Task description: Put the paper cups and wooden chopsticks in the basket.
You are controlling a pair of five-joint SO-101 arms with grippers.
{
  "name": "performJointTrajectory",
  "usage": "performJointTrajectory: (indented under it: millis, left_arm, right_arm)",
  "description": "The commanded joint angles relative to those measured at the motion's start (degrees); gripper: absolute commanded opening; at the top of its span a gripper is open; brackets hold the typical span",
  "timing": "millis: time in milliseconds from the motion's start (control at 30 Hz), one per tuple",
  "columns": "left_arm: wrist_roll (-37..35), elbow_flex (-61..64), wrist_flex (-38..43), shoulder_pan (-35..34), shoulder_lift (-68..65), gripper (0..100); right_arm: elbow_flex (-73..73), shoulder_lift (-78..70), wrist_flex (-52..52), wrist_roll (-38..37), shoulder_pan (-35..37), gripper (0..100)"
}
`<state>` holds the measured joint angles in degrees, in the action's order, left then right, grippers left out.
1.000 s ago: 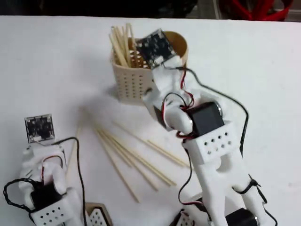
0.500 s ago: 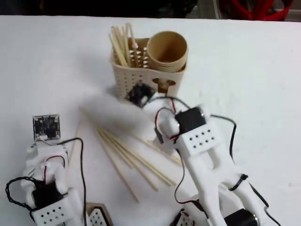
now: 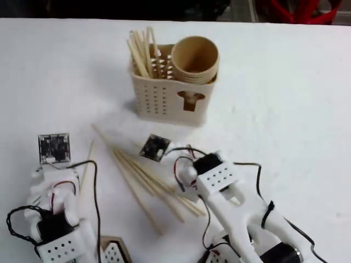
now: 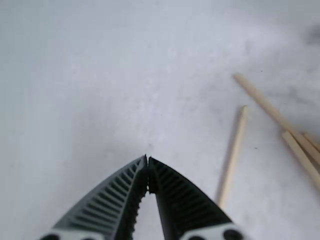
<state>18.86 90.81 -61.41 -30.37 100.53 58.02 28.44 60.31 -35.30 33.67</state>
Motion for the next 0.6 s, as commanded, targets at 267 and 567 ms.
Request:
performJointTrajectory:
  millis: [267, 567]
  left_arm:
    - [0.53, -0.09, 1.32, 0.84, 0.66, 2]
    - [0.53, -0.09, 1.32, 0.84, 0.66, 2]
  right_arm:
    - [-2.46, -13.49, -7.25, -0.35, 0.31, 18.7]
    - [-9.93, -22.55, -2.07, -0.35, -0.04, 5.1]
